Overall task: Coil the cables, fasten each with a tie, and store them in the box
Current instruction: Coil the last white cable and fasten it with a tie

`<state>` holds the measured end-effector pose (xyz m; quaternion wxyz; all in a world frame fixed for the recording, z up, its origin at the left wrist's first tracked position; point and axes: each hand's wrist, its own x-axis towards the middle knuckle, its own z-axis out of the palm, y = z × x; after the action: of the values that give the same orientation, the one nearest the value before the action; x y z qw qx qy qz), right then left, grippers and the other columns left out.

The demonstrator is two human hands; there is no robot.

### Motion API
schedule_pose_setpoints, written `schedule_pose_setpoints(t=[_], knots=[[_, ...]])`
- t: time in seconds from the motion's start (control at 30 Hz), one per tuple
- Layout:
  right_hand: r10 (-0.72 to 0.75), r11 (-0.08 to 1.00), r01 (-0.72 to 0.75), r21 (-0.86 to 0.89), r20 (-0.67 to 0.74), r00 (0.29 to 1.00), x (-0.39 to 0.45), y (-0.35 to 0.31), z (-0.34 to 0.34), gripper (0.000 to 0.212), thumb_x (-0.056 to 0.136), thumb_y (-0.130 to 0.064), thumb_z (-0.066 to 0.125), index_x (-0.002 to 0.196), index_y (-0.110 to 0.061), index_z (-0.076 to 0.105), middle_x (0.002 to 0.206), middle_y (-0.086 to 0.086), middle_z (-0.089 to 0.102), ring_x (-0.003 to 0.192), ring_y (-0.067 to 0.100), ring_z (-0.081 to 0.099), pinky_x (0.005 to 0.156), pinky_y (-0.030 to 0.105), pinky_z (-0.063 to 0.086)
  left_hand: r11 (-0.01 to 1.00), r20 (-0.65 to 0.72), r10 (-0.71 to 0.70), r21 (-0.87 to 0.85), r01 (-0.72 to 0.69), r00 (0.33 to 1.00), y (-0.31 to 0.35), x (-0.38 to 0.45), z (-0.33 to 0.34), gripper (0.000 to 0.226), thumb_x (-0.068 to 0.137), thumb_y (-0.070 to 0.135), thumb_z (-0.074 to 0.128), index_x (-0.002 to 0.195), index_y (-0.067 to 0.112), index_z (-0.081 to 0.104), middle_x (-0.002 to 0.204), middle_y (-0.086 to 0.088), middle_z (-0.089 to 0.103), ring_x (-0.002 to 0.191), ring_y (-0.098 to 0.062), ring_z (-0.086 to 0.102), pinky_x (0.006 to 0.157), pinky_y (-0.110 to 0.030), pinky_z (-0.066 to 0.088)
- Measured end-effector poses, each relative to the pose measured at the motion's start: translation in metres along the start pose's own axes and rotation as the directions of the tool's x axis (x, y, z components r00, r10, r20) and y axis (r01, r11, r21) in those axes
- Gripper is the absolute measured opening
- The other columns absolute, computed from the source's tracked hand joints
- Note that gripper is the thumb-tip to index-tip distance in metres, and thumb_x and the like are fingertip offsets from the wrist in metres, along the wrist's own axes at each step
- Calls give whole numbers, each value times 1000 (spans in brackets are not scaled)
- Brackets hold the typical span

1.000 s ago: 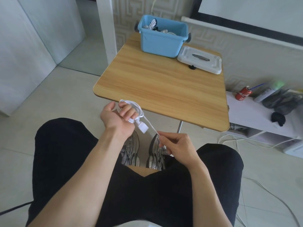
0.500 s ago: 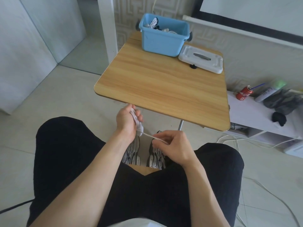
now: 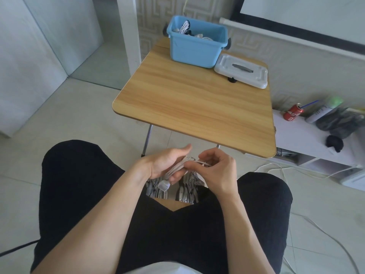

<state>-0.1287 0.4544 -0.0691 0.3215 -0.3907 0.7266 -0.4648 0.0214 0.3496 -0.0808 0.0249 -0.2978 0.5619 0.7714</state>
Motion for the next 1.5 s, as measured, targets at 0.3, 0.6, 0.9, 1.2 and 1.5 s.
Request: schedule_pose_setpoints(t=[0.3, 0.6, 0.9, 1.2, 1.5], knots=[[-137, 965, 121, 235, 55, 989, -1, -6, 13, 12, 76, -32, 82, 83, -25, 76, 79, -3, 77, 66, 29, 66, 64, 40, 51, 979, 168, 20, -205, 15, 986, 9, -9, -7, 53, 100, 57, 35, 68, 17, 48, 43, 9, 27, 33, -6, 19, 39, -24, 16], [-81, 969, 73, 235, 26, 996, 5, 3, 6, 15, 86, -34, 74, 87, -19, 77, 61, -6, 66, 55, 11, 53, 55, 26, 45, 862, 165, 221, -495, -113, 961, 12, -16, -20, 46, 97, 48, 51, 58, 24, 47, 40, 12, 39, 33, -7, 29, 36, -21, 25], [35, 993, -57, 106, 199, 979, 6, 12, 7, 18, 99, -15, 64, 109, -22, 76, 70, -7, 72, 52, 12, 54, 53, 27, 47, 413, -431, 254, -761, -500, 866, 23, -1, -4, 45, 106, 42, 33, 72, 17, 47, 50, 7, 33, 42, -11, 28, 46, -24, 35], [179, 979, -102, -176, 512, 840, -1, 9, 5, 12, 97, -23, 64, 105, -17, 71, 78, 0, 78, 62, 23, 72, 64, 37, 60, 510, -784, -58, -555, -657, 618, 18, 5, -15, 29, 107, 19, 38, 79, 12, 43, 69, -2, 48, 57, -17, 45, 70, -32, 43], [-54, 998, 60, -36, 162, 985, 0, 10, 3, 15, 84, -8, 70, 81, -18, 79, 69, -2, 74, 64, 11, 67, 61, 33, 54, 994, -475, 34, 105, 18, 879, 8, 5, 6, 33, 106, 31, 44, 87, 7, 57, 67, -6, 57, 61, -20, 51, 72, -39, 45]])
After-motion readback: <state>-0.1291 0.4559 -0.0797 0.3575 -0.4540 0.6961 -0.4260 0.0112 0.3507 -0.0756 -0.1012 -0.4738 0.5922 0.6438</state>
